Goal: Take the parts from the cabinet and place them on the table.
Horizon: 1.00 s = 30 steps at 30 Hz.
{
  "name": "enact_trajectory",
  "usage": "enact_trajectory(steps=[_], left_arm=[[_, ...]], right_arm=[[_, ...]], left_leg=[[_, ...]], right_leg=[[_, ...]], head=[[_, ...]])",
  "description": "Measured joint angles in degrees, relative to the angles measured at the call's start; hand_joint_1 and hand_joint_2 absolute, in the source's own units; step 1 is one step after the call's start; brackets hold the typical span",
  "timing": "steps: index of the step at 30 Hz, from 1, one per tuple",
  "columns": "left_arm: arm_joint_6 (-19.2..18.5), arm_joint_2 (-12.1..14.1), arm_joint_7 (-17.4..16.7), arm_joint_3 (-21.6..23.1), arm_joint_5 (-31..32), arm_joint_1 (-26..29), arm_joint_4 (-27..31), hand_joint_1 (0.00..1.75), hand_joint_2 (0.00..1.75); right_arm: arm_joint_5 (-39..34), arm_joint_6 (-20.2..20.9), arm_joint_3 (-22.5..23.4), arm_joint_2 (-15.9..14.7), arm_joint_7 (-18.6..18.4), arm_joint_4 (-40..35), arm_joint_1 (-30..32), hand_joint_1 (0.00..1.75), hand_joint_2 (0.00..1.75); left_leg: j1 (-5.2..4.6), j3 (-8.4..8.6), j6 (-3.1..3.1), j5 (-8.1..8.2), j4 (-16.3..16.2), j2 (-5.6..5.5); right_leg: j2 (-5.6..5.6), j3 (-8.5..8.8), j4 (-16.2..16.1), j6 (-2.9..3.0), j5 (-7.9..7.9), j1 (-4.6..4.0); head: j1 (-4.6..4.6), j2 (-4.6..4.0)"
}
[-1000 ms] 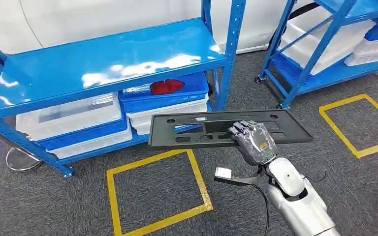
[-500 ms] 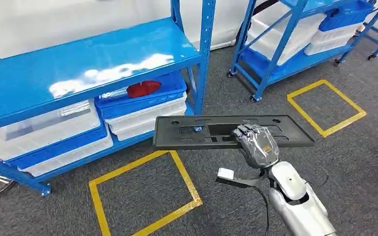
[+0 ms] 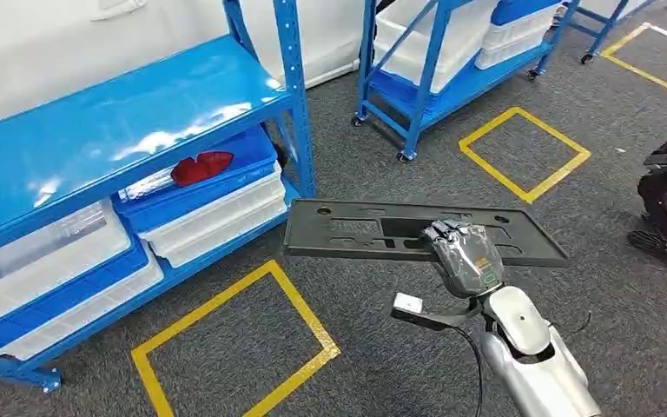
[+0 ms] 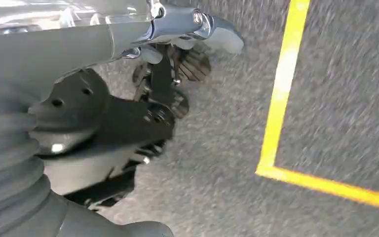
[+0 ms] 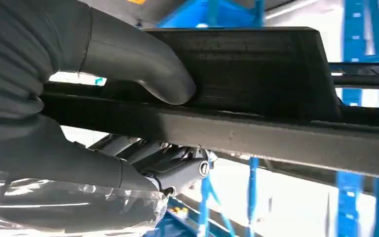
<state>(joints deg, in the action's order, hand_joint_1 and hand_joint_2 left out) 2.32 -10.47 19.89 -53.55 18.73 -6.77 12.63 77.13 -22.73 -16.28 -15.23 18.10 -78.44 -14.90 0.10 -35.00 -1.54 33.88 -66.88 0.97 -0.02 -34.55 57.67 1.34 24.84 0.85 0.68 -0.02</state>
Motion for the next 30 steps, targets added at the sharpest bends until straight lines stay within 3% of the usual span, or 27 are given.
enact_trajectory(steps=[1, 2, 3, 4, 5, 6, 7, 8, 10, 12, 13, 14, 15, 16, 17, 18, 19, 20, 21, 22, 23, 24, 27, 28, 29, 30], left_arm=[[0.0, 0.0, 0.0, 0.0, 0.0, 0.2, 0.0, 0.0, 1.75], [0.0, 0.0, 0.0, 0.0, 0.0, 0.4, 0.0, 0.0, 1.75], [0.0, 0.0, 0.0, 0.0, 0.0, 0.6, 0.0, 0.0, 1.75], [0.0, 0.0, 0.0, 0.0, 0.0, 0.6, 0.0, 0.0, 1.75], [0.0, 0.0, 0.0, 0.0, 0.0, 0.7, 0.0, 0.0, 1.75], [0.0, 0.0, 0.0, 0.0, 0.0, 0.6, 0.0, 0.0, 1.75], [0.0, 0.0, 0.0, 0.0, 0.0, 0.7, 0.0, 0.0, 1.75], [0.1, 0.1, 0.0, 0.0, 0.0, 0.7, 0.0, 0.0, 1.75], [0.1, 0.1, 0.0, 0.0, 0.0, 0.7, 0.0, 0.0, 1.75], [0.1, 0.0, 0.1, 0.0, 0.0, 0.7, 0.0, 0.0, 1.75], [0.1, 0.0, 0.1, 0.0, 0.0, 0.6, 0.0, 0.0, 1.75], [0.0, 0.0, 0.1, 0.0, 0.0, 0.6, 0.0, 0.0, 1.75], [0.0, 0.0, 0.1, 0.0, 0.0, 0.7, 0.0, 0.0, 1.75], [0.0, 0.0, 0.1, 0.0, 0.0, 0.8, 0.0, 0.0, 1.75], [0.1, 0.0, 0.1, 0.0, 0.0, 0.9, 0.0, 0.0, 1.75], [0.1, 0.0, 0.1, 0.0, 0.0, 0.9, 0.0, 0.0, 1.75], [0.1, 0.0, 0.1, 0.0, 0.0, 0.9, 0.0, 0.0, 1.75], [0.2, 0.0, 0.1, 0.0, 0.0, 0.9, 0.0, 0.0, 1.75], [0.2, 0.0, 0.1, 0.0, 0.0, 0.8, 0.0, 0.0, 1.75], [0.2, 0.0, 0.1, 0.0, 0.0, 0.8, 0.0, 0.0, 1.75], [0.2, 0.0, 0.1, 0.0, 0.1, 0.7, 0.0, 0.0, 1.75], [0.2, 0.0, 0.1, 0.0, 0.2, 0.8, 0.0, 0.0, 1.75], [0.2, 0.1, 0.1, 0.0, 0.2, 0.6, 0.0, 0.0, 1.75], [0.0, 0.1, 0.1, 0.0, 0.3, 0.6, 0.0, 0.0, 1.75], [0.0, 0.1, 0.1, 0.0, 0.3, 0.6, 0.0, 0.0, 1.75], [0.0, 0.1, 0.1, 0.0, 0.4, 0.6, 0.0, 0.0, 1.75]], right_arm=[[0.0, 0.0, 0.0, 0.0, 0.1, 0.0, 0.3, 1.75, 1.75], [0.0, 0.1, 0.0, 0.0, 0.1, 0.0, 0.6, 1.75, 1.75], [0.0, 0.2, 0.0, 0.0, 0.1, 0.0, 0.9, 1.75, 1.75], [0.0, 0.3, 0.0, 0.0, 0.2, 0.0, 1.0, 1.75, 1.75], [-0.1, 0.5, 0.1, 0.0, 0.2, 0.0, 1.0, 1.75, 1.75], [-0.1, 0.6, 0.2, 0.0, 0.2, 0.0, 1.0, 1.75, 1.75], [-0.2, 0.6, 0.3, 0.0, 0.3, 0.0, 1.0, 1.75, 1.75], [-0.2, 0.7, 0.3, 0.1, 0.3, 0.1, 0.8, 1.75, 1.75], [-0.2, 0.8, 0.5, 0.1, 0.2, 0.2, 0.9, 1.75, 1.75], [-0.2, 0.8, 0.9, 0.0, 0.2, 0.2, 1.1, 1.75, 1.75], [-0.3, 0.8, 0.9, 0.0, 0.3, 0.2, 1.2, 1.75, 1.75], [-0.3, 0.8, 1.0, 0.0, 0.3, 0.2, 1.0, 1.75, 1.75], [-0.3, 0.8, 1.0, 0.0, 0.3, 0.2, 0.8, 1.75, 1.75], [-0.3, 0.8, 1.0, 0.0, 0.3, 0.3, 0.9, 1.75, 1.75], [-0.3, 0.8, 1.0, 0.0, 0.3, 0.4, 0.9, 1.75, 1.75], [-0.3, 0.8, 1.0, 0.0, 0.3, 0.5, 1.0, 1.75, 1.75], [-0.4, 0.8, 1.0, 0.0, 0.3, 0.6, 1.1, 1.75, 1.75], [-0.4, 0.8, 1.0, 0.0, 0.4, 0.7, 1.2, 1.75, 1.75], [-0.5, 0.8, 1.1, 0.0, 0.4, 0.6, 1.1, 1.75, 1.75], [-0.6, 0.8, 1.3, 0.0, 0.4, 0.6, 1.1, 1.75, 1.75], [-0.7, 0.7, 1.4, 0.0, 0.4, 0.6, 1.0, 1.75, 1.75], [-0.8, 0.7, 1.4, 0.0, 0.4, 0.6, 1.1, 1.75, 1.75], [-0.8, 0.7, 1.4, -0.1, 0.4, 0.6, 1.3, 1.75, 1.75], [-0.8, 0.7, 1.4, 0.0, 0.4, 0.6, 1.4, 1.75, 1.75], [-0.8, 0.7, 1.4, 0.0, 0.4, 0.5, 1.3, 1.75, 1.75], [-0.8, 0.7, 1.3, 0.1, 0.4, 0.5, 1.3, 1.75, 1.75]], left_leg=[[0.09, -2.17, -0.14, 2.08, -4.9, -0.39], [0.13, -3.83, -0.25, 3.06, -8.6, -0.44], [0.15, -4.27, -0.27, 2.47, -9.4, -0.44], [0.2, -3.37, -0.22, 0.63, -7.2, -0.46], [0.3, -1.26, -0.09, -2.21, -2.6, -0.65], [0.49, 1.39, 0.11, -5.23, 3.3, -1.68], [0.63, 3.23, 0.43, -6.86, 7.9, -4.3], [0.81, 3.66, 0.59, -6.29, 8.9, -5.93], [0.51, 3.74, 0.81, -6.18, 9.3, -5.0], [0.8, 3.96, 1.73, -6.74, 10.0, -3.69], [0.81, 4.06, 2.22, -7.06, 10.4, -2.8], [0.66, 3.99, 2.64, -7.12, 10.4, -2.16], [0.47, 3.92, 2.77, -7.11, 10.4, -1.42], [0.33, 3.86, 2.84, -7.06, 10.4, -0.65], [0.24, 3.76, 2.89, -7.03, 10.3, 0.1], [0.17, 3.71, 2.9, -7.01, 10.2, 0.79], [0.1, 3.71, 2.91, -6.96, 10.2, 1.51], [0.08, 3.73, 2.81, -6.86, 10.2, 2.11], [0.05, 3.81, 2.63, -6.72, 10.0, 2.75], [-0.05, 3.91, 2.38, -6.51, 9.8, 3.21], [-0.54, 3.85, 2.03, -6.28, 9.7, 3.66], [-0.55, 3.89, 1.79, -6.18, 9.7, 4.05], [-0.53, 4.36, 0.93, -5.95, 9.8, 5.8], [-0.21, 4.16, 0.5, -5.19, 9.3, 4.61], [-0.07, 3.32, 0.29, -3.42, 7.1, 2.05], [0.06, 1.59, 0.14, -1.09, 3.0, 0.5]], right_leg=[[0.62, -0.08, 0.0, 0.06, -0.04, -0.04], [1.32, -0.1, 0.0, 0.06, -0.05, -0.05], [2.13, -0.07, 0.0, 0.03, -0.07, -0.03], [2.88, -0.03, 0.1, -0.02, -0.09, 0.0], [3.77, 0.0, 0.2, -0.08, -0.12, 0.01], [4.56, 0.08, 0.3, -0.23, -0.1, 0.02], [5.13, 0.0, 0.3, -0.38, -0.11, 0.12], [5.67, -0.32, 0.5, -0.84, -0.23, -0.16], [6.88, -1.01, 0.4, -1.75, -0.76, 0.4], [7.84, -1.17, 0.0, -2.67, -1.1, 0.28], [4.85, -1.44, 0.8, -2.64, -0.34, 0.33], [2.11, -2.76, 3.4, -2.7, 1.65, 0.04], [1.0, -4.92, 8.2, -2.91, 4.16, 0.07], [0.6, -7.18, 13.2, -3.09, 6.37, 0.16], [0.52, -8.91, 17.1, -3.23, 7.64, 0.24], [0.45, -9.49, 18.6, -3.33, 7.63, 0.32], [0.3, -8.54, 17.0, -3.34, 6.38, 0.4], [0.03, -6.39, 13.3, -3.29, 4.39, 0.44], [-0.93, -3.0, 7.2, -3.12, 1.87, 0.39], [-3.3, 0.14, 1.8, -2.84, 0.38, 0.22], [-4.66, 0.52, 0.7, -2.35, 1.32, -0.65], [-3.55, 0.35, 0.5, -1.88, 0.97, -0.52], [-1.7, 0.13, 0.2, -1.09, 0.74, -0.44], [-1.2, 0.34, -0.1, -0.71, 0.48, -0.08], [-0.68, 0.31, -0.1, -0.44, 0.39, -0.05], [-0.24, 0.27, -0.1, -0.27, 0.36, -0.03]], head=[[-0.07, -0.02], [-0.02, -0.02], [-0.05, 0.0], [0.0, -0.02], [-0.05, -0.02], [0.02, -0.02], [-0.05, -0.02], [-0.16, -0.02], [-0.13, 0.0], [-0.13, -0.02], [-0.11, -0.02], [-0.33, -0.02], [-0.37, -0.02], [-0.33, 0.0], [-0.38, -0.02], [-0.35, 0.0], [-0.37, -0.02], [-0.35, -0.02], [-0.35, 0.0], [-0.39, -0.02], [-0.35, -0.02], [-0.22, 0.0], [-0.31, 0.0], [-0.33, -0.02], [-0.22, -0.02], [-0.22, -0.02]])
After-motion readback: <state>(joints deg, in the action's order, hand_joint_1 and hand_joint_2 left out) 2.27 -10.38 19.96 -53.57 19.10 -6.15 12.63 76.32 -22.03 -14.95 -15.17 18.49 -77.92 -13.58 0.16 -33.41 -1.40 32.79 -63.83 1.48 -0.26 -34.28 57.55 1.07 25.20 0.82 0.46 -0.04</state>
